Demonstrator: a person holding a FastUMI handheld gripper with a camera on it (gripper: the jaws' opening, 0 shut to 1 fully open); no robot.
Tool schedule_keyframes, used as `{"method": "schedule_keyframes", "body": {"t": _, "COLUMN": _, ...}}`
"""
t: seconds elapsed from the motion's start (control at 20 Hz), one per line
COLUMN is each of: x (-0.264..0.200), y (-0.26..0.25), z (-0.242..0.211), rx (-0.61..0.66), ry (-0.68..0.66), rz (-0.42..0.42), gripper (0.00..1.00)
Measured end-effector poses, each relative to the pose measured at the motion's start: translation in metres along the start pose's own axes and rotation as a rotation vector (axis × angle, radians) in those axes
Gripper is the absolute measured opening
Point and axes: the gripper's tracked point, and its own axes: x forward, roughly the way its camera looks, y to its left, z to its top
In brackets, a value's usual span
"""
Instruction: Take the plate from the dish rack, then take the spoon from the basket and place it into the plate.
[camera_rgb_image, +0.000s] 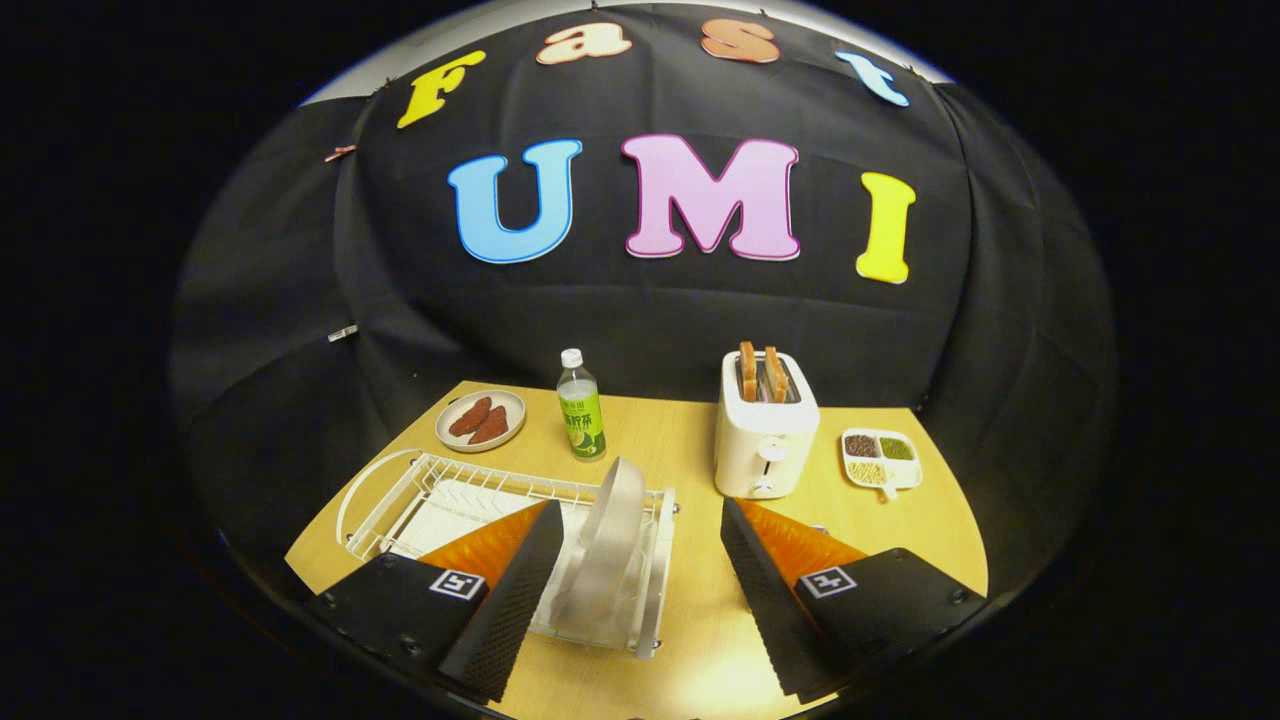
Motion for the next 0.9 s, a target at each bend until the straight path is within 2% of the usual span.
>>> {"method": "schedule_keyframes", "body": {"t": 0.15, "x": 0.028, "y": 0.002, "z": -0.011, "rx": 0.008, "ry": 0.072, "rz": -0.01, "gripper": 0.98}}
{"method": "schedule_keyframes", "body": {"t": 0.35, "x": 0.053, "y": -0.007, "z": -0.034, "rx": 0.042, "ry": 0.196, "rz": -0.066, "gripper": 0.98}}
{"method": "schedule_keyframes", "body": {"t": 0.4, "x": 0.058, "y": -0.008, "z": -0.037, "rx": 0.041, "ry": 0.212, "rz": -0.072, "gripper": 0.94}}
{"method": "schedule_keyframes", "body": {"t": 0.45, "x": 0.065, "y": -0.007, "z": -0.041, "rx": 0.043, "ry": 0.227, "rz": -0.073, "gripper": 0.85}}
{"method": "schedule_keyframes", "body": {"t": 0.65, "x": 0.079, "y": -0.001, "z": -0.061, "rx": 0.082, "ry": 0.307, "rz": -0.073, "gripper": 0.68}}
{"method": "schedule_keyframes", "body": {"t": 0.75, "x": 0.081, "y": 0.004, "z": -0.066, "rx": 0.099, "ry": 0.328, "rz": -0.071, "gripper": 0.53}}
{"method": "schedule_keyframes", "body": {"t": 0.8, "x": 0.081, "y": 0.004, "z": -0.066, "rx": 0.099, "ry": 0.335, "rz": -0.075, "gripper": 0.49}}
{"method": "schedule_keyframes", "body": {"t": 0.85, "x": 0.083, "y": 0.004, "z": -0.067, "rx": 0.099, "ry": 0.33, "rz": -0.073, "gripper": 0.4}}
{"method": "schedule_keyframes", "body": {"t": 0.9, "x": 0.082, "y": 0.004, "z": -0.067, "rx": 0.09, "ry": 0.336, "rz": -0.079, "gripper": 0.39}}
